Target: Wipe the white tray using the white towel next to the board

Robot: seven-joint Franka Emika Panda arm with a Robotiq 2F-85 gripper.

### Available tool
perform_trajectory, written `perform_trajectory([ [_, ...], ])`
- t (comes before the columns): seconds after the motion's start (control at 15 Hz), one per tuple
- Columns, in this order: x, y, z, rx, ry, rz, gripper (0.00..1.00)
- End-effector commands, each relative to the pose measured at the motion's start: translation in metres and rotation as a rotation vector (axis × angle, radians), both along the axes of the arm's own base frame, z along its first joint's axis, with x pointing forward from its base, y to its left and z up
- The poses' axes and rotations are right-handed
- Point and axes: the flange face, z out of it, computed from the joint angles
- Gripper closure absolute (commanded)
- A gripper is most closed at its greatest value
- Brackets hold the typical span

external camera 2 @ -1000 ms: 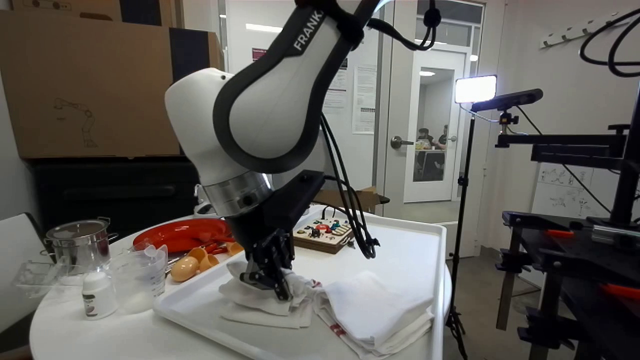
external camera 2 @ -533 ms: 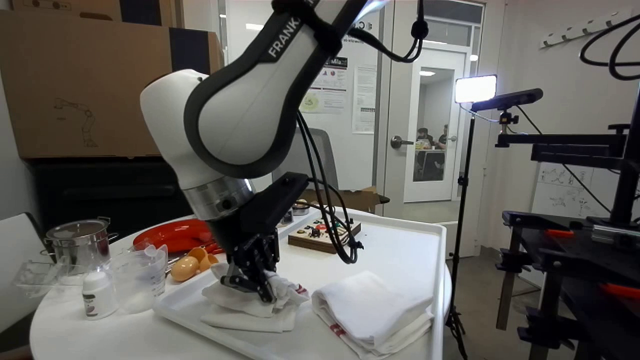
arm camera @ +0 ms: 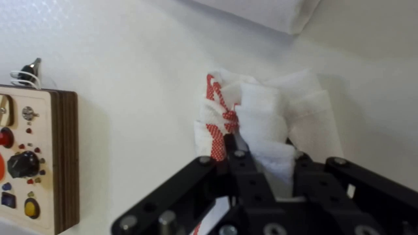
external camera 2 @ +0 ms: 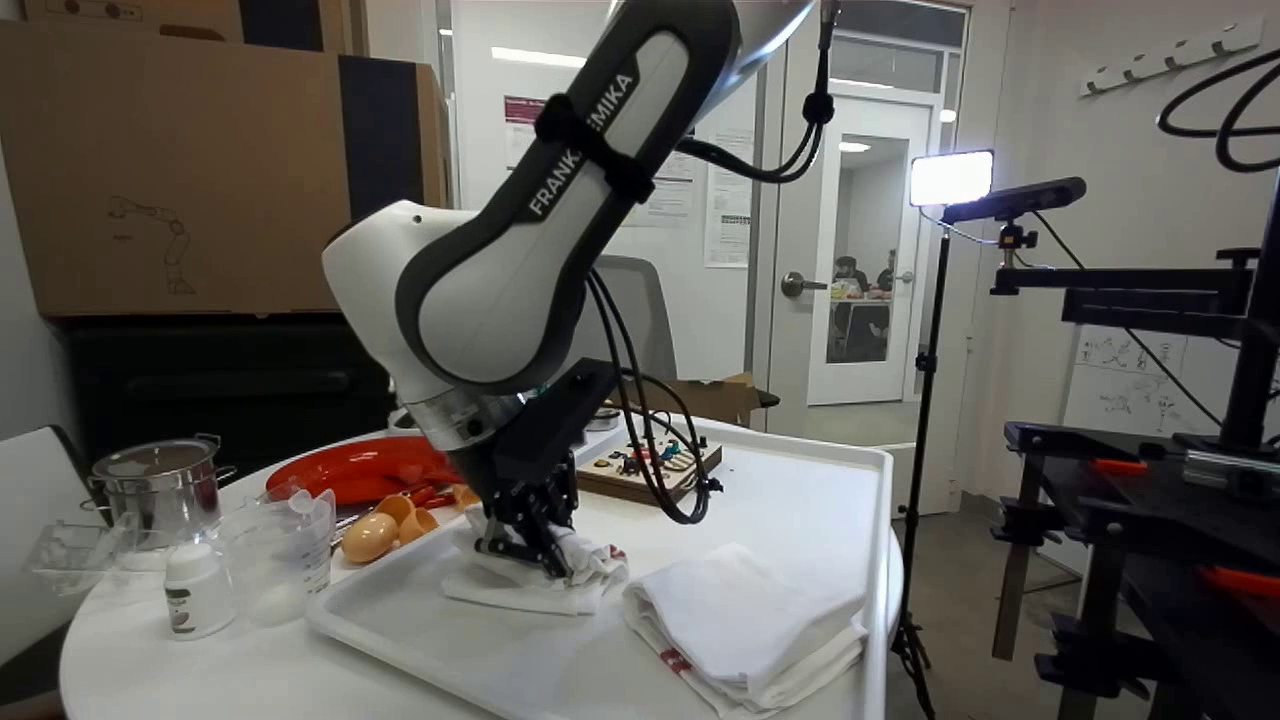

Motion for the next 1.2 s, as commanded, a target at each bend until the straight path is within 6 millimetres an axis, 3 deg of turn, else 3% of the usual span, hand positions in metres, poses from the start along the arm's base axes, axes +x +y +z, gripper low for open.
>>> perform_trajectory([
  [0.0,0.017,-0.031,-0.014,-0.054,-0.023,-0.063,0.95],
  [0.47,0.031,-0.111,-0.018,-0.078,-0.01,-0.235,0.95],
  [0.67,0.029,-0.13,-0.017,-0.066,0.017,-0.278,0.95],
  [0.87,0.03,-0.119,-0.009,0.056,0.02,-0.267,0.95],
  [1.13,0.031,-0.086,0.006,0.211,0.008,-0.196,0.95],
])
